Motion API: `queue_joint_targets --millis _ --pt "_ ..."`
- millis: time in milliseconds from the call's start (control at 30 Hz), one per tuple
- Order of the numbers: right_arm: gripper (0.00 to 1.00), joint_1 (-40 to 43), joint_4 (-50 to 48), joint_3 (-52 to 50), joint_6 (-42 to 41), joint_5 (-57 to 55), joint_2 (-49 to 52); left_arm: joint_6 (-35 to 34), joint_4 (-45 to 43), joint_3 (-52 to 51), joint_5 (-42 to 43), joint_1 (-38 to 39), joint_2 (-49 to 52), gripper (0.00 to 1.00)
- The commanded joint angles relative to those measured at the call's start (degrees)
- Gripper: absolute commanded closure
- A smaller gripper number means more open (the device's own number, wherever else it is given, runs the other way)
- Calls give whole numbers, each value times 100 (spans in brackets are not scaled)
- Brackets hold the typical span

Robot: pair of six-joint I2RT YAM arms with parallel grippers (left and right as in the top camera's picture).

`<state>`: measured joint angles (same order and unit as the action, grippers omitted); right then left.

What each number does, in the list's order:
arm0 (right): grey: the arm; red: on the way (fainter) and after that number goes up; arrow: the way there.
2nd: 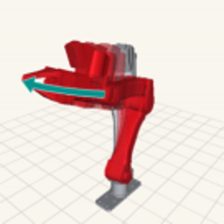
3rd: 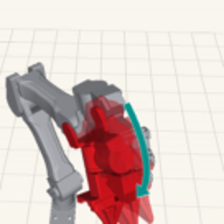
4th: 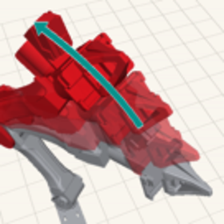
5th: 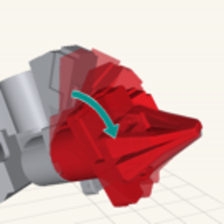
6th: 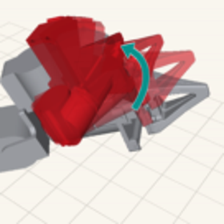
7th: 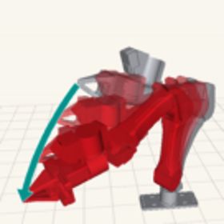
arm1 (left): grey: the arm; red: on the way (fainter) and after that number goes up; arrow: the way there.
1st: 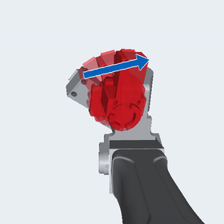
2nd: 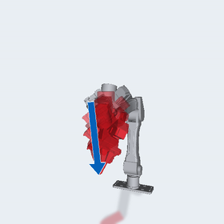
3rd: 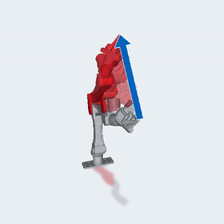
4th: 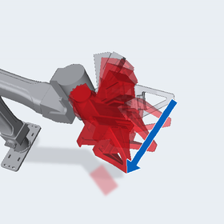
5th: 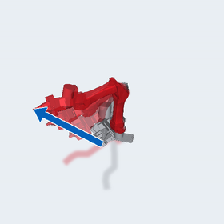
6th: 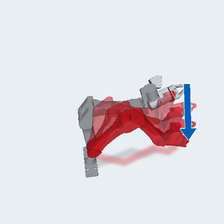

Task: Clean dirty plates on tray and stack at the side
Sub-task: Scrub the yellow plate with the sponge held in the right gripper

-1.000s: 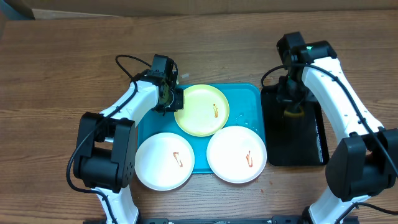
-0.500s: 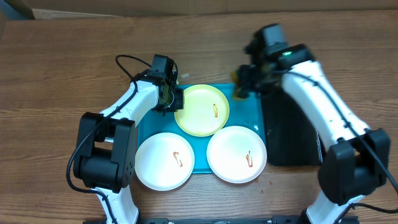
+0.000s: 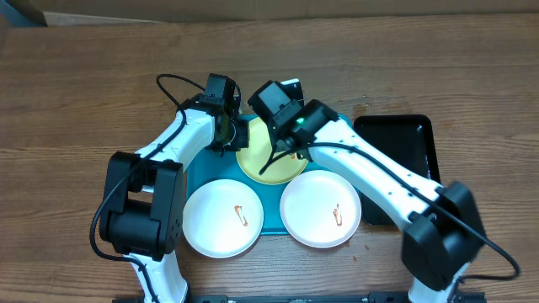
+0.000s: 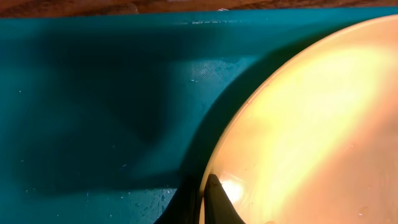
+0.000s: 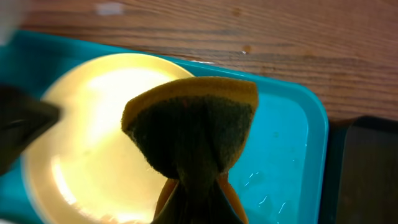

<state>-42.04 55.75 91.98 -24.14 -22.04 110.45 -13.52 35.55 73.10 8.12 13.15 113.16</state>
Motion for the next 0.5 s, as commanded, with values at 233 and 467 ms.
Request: queue_joint_targets --millis 233,467 --pt "96 22 -85 96 -446 -317 870 -61 -37 13 -234 -4 70 96" --pt "96 28 -42 85 -769 -249 1139 -61 -35 13 -234 -4 70 96"
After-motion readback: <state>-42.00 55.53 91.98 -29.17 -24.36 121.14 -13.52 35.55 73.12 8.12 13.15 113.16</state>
